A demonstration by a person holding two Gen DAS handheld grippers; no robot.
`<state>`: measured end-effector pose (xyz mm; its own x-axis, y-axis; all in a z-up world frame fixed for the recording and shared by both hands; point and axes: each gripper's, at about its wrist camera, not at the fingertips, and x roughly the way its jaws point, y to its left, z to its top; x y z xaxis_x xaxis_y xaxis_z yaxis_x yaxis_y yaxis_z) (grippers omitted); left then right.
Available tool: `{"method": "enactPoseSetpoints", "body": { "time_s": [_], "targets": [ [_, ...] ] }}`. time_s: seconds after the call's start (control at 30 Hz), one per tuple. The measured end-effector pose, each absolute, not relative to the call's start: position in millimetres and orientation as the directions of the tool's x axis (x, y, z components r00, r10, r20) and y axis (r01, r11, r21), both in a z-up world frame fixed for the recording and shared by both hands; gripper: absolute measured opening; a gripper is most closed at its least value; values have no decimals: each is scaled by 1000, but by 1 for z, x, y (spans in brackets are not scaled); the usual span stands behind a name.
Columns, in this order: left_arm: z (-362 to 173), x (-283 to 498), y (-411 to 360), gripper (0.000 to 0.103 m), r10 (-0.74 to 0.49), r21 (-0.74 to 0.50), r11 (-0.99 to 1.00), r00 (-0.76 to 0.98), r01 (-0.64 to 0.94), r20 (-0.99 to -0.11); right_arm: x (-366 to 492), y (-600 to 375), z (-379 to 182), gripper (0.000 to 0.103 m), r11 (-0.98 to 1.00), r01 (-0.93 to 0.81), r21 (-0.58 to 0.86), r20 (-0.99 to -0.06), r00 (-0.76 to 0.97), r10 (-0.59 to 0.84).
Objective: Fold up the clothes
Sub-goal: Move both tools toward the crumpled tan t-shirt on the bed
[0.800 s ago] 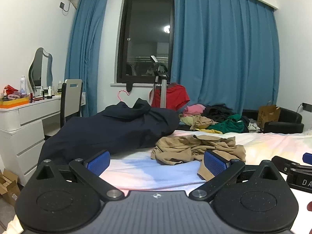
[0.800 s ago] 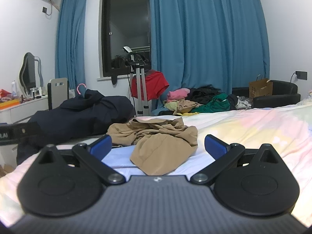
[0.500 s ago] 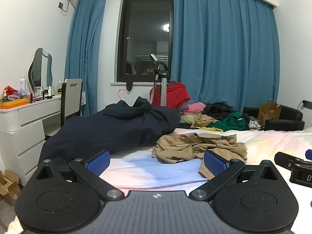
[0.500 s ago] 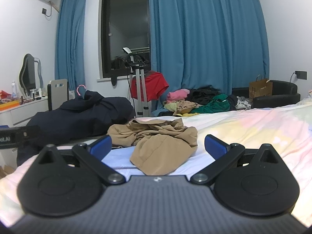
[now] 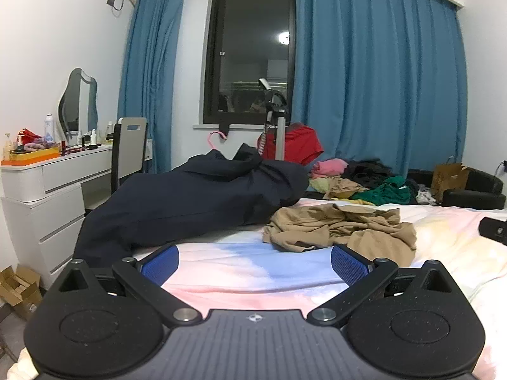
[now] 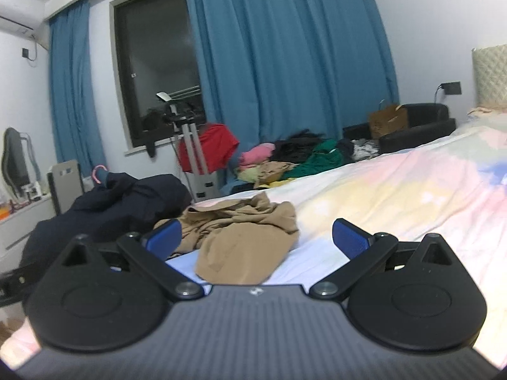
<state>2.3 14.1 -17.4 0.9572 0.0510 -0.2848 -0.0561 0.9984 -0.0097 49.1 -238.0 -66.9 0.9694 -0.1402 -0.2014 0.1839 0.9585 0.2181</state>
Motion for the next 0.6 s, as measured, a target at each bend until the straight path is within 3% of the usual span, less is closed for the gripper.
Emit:
{"method": "enactPoseSetpoints", "body": {
  "time_s": [0.13,0.27,0.6],
  "targets": [
    [-18,-3,17,103,68,4,998,960,-70,-271,52,-229,-57,103,960,232,156,-171,964,-205],
    [-20,-8,19,103,62,9,998,962,-62,-267,61,-240,-41,103,956,194,221,-155,975,-162],
    [-26,-10,11,103,32,30,999,962,-25,-272,73,-277,-39,103,964,161,212,-163,978,-127]
  ]
}}
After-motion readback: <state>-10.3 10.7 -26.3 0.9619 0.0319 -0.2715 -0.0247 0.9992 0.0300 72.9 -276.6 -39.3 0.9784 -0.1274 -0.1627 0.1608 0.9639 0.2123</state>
